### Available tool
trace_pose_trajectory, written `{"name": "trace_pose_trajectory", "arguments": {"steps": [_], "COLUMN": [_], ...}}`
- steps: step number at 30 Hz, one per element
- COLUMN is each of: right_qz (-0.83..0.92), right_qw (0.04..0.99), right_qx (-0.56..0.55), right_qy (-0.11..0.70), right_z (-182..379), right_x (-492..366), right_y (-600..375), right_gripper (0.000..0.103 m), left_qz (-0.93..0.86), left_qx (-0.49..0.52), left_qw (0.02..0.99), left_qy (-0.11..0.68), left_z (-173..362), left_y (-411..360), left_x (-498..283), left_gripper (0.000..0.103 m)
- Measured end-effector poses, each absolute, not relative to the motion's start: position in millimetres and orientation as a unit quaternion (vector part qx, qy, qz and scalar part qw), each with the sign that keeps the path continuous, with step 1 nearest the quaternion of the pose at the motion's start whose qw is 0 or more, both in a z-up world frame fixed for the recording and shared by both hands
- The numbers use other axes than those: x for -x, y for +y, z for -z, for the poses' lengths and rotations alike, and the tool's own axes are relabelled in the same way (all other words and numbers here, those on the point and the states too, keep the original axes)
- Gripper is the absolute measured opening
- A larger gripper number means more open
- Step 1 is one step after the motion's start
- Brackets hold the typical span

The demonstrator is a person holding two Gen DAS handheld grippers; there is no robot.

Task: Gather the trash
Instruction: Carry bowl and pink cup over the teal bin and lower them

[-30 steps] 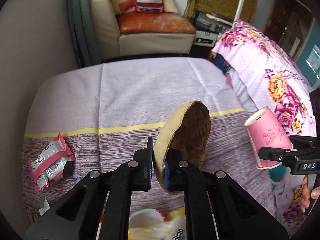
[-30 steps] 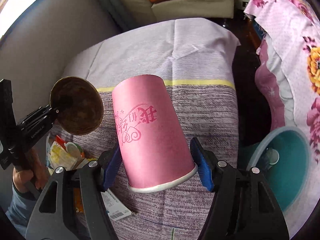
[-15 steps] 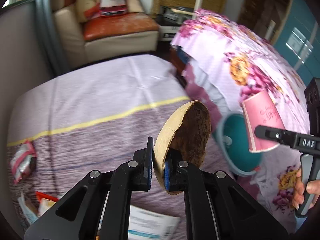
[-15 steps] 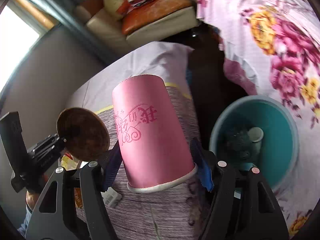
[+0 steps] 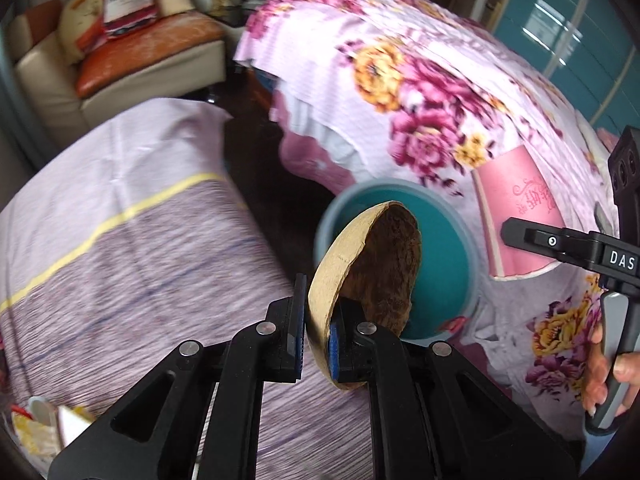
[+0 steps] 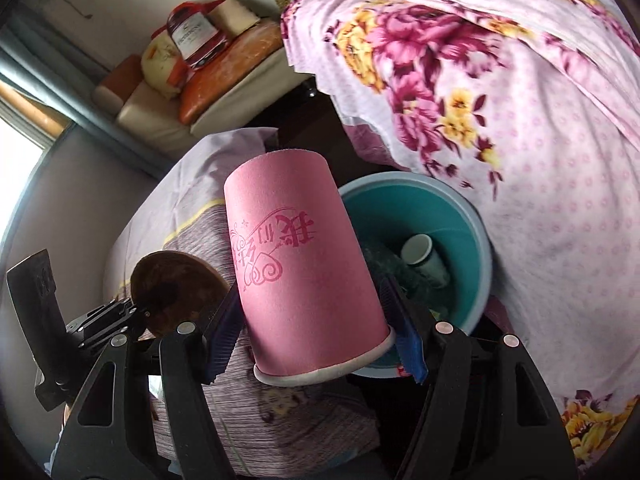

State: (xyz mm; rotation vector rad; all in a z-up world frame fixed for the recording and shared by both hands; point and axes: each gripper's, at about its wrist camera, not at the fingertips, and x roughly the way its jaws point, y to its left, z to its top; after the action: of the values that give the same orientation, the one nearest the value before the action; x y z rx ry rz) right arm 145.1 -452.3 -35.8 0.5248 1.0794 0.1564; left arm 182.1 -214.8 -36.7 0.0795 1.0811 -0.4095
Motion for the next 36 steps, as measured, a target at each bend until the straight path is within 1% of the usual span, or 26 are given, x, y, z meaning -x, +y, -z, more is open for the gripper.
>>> {"name": "trace_pose_trajectory", "arguments": {"steps": [3, 8, 29, 31, 33, 36], "right_qz": [-0.068, -0.060, -0.034, -0.032, -0.032, -0.031], "right_qw": [0.821, 0.817, 0.809, 0.810, 0.809, 0.808], "right_qx": [-0.255, -0.262, -0.245, -0.242, -0.243, -0.241], "right_qy": [0.507, 0.510, 0.533, 0.533, 0.535, 0.537], "right_z": [43, 52, 83, 84, 85, 87], "right_x": [-145, -145, -156, -156, -157, -158], "right_y": [-466, -480, -488, -488, -487, -487], "right_gripper": [0.064, 0.064, 0.064, 0.064, 0.064, 0.064], "left_qz": [0.208, 0.215, 0.221, 0.220, 0.220, 0.221], "left_qx": [-0.048, -0.061, -0.075, -0.077, -0.073, -0.070], "left_qw": [0.827, 0.813, 0.787, 0.783, 0.776, 0.776], "left_qy": [0.521, 0.537, 0.571, 0.577, 0.586, 0.587], "left_z": [51, 69, 107, 112, 116, 117], "left_y": [-242, -266, -291, -292, -291, -288], "left_x": [-185, -191, -208, -209, -210, -208], "left_gripper": [0.009, 0.009, 0.010, 0.011, 0.017, 0.022]}}
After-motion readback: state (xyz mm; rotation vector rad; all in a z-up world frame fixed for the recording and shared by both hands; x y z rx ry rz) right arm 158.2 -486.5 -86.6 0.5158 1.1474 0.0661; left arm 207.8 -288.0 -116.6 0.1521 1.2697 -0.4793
